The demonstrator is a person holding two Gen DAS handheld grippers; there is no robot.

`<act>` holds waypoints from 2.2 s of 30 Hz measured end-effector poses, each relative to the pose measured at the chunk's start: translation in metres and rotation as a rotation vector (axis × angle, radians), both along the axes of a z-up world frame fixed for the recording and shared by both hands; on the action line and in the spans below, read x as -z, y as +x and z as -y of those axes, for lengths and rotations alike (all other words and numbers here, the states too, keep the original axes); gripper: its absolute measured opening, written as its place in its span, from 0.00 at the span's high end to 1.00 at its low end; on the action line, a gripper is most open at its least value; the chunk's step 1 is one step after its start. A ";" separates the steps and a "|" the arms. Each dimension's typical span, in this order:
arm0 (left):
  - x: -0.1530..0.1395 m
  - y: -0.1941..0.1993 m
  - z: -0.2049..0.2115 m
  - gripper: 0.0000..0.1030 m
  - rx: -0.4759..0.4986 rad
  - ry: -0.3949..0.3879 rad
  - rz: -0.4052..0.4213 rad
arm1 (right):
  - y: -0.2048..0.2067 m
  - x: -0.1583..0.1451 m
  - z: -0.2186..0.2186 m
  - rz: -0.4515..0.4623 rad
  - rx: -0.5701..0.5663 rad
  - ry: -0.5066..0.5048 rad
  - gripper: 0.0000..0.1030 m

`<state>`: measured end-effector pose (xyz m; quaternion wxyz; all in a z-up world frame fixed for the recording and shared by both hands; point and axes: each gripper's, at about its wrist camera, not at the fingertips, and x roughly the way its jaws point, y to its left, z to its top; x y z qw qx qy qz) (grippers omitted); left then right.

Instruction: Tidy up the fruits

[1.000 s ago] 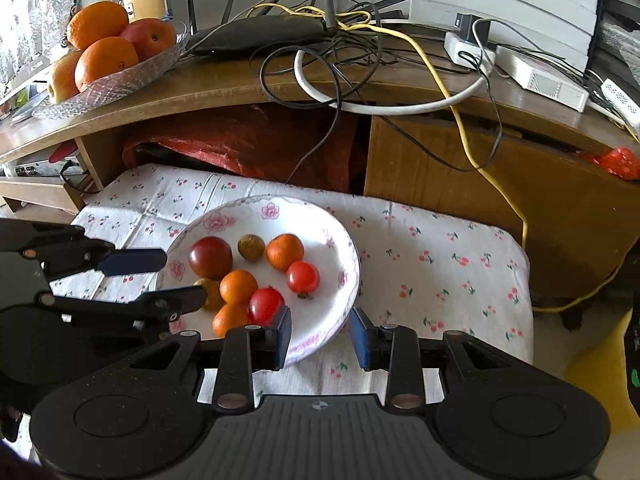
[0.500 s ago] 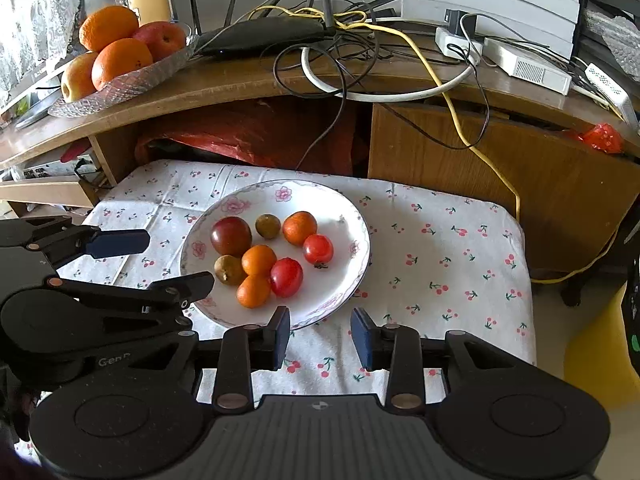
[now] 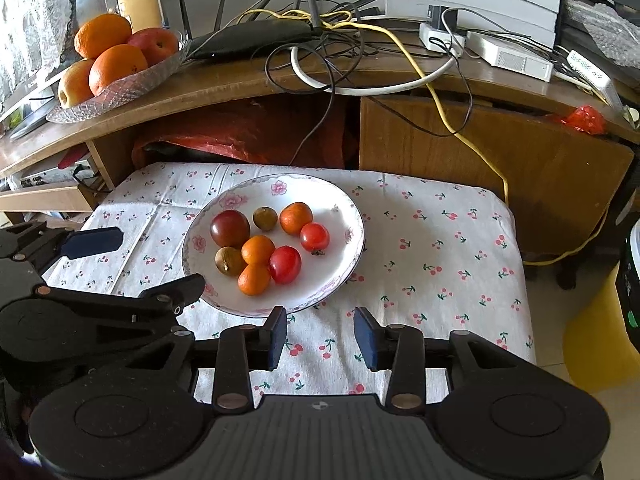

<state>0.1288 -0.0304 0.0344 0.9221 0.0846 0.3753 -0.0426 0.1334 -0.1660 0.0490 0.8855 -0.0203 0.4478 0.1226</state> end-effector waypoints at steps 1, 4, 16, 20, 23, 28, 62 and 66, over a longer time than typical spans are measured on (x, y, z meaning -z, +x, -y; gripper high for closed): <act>0.000 -0.002 0.000 0.11 -0.004 0.000 0.001 | -0.002 0.000 0.000 0.000 0.000 0.002 0.67; 0.000 -0.008 -0.001 0.06 -0.024 0.010 0.009 | -0.006 -0.001 -0.001 -0.001 0.000 0.003 0.67; 0.002 -0.031 0.000 0.00 -0.067 0.066 0.034 | -0.027 0.000 -0.003 -0.003 -0.007 0.003 0.67; 0.002 -0.036 0.000 0.00 -0.072 0.055 0.032 | -0.031 -0.001 -0.001 -0.005 0.004 0.012 0.67; 0.000 -0.041 0.002 0.00 -0.075 0.062 0.040 | -0.034 -0.001 0.001 -0.004 0.007 0.015 0.67; -0.001 -0.048 0.006 0.00 -0.084 0.093 0.046 | -0.040 -0.001 0.002 -0.006 0.014 0.017 0.66; -0.002 -0.109 0.002 0.00 -0.132 0.042 0.031 | -0.099 -0.007 -0.002 -0.005 0.005 0.020 0.66; -0.002 -0.116 0.002 0.00 -0.134 0.038 0.030 | -0.103 -0.007 -0.002 -0.005 0.006 0.019 0.66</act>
